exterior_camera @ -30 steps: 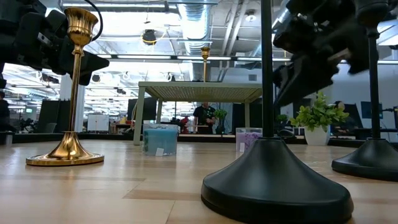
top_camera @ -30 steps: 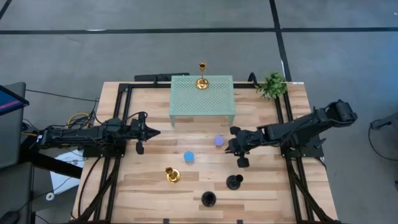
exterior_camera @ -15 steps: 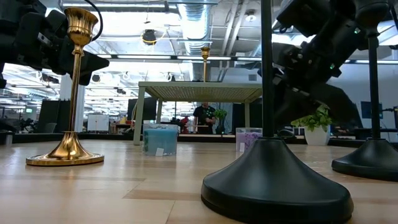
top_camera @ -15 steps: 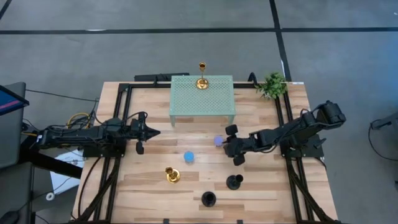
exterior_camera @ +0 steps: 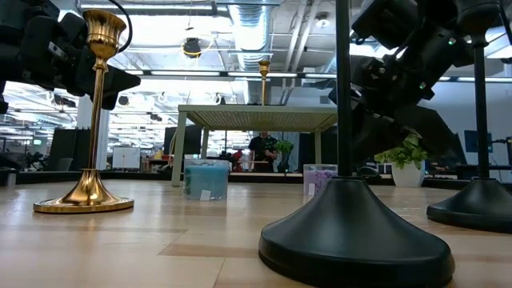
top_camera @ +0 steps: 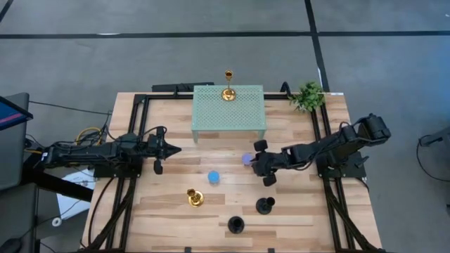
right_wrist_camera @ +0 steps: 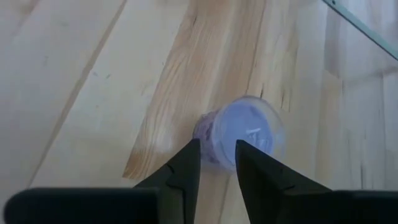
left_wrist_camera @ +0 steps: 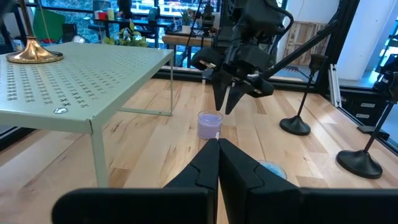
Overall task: Pick & Place candle stick holders
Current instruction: Put the purple scented candle on the shelf
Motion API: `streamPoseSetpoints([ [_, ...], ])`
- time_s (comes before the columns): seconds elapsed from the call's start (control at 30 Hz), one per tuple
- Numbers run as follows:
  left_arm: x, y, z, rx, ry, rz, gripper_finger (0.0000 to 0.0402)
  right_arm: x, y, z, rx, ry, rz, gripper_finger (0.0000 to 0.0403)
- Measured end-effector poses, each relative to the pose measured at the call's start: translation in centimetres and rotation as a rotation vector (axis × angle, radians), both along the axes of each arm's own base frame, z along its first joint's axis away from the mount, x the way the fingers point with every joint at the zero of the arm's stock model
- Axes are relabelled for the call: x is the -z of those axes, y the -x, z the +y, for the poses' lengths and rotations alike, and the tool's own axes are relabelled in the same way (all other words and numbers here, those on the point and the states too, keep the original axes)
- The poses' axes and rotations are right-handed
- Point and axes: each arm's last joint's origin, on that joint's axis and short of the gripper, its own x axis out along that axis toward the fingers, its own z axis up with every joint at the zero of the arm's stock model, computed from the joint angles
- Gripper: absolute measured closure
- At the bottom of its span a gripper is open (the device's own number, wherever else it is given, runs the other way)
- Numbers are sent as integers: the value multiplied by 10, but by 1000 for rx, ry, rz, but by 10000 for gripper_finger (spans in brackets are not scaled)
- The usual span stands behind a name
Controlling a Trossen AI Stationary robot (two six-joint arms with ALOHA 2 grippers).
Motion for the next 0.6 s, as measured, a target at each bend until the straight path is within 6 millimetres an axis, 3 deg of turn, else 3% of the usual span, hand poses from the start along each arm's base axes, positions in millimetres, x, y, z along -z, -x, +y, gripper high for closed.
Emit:
streamPoseSetpoints([
  [0.6,0,0,0,0,0,0,394,5,-4,-12,-5,-52,18,327],
])
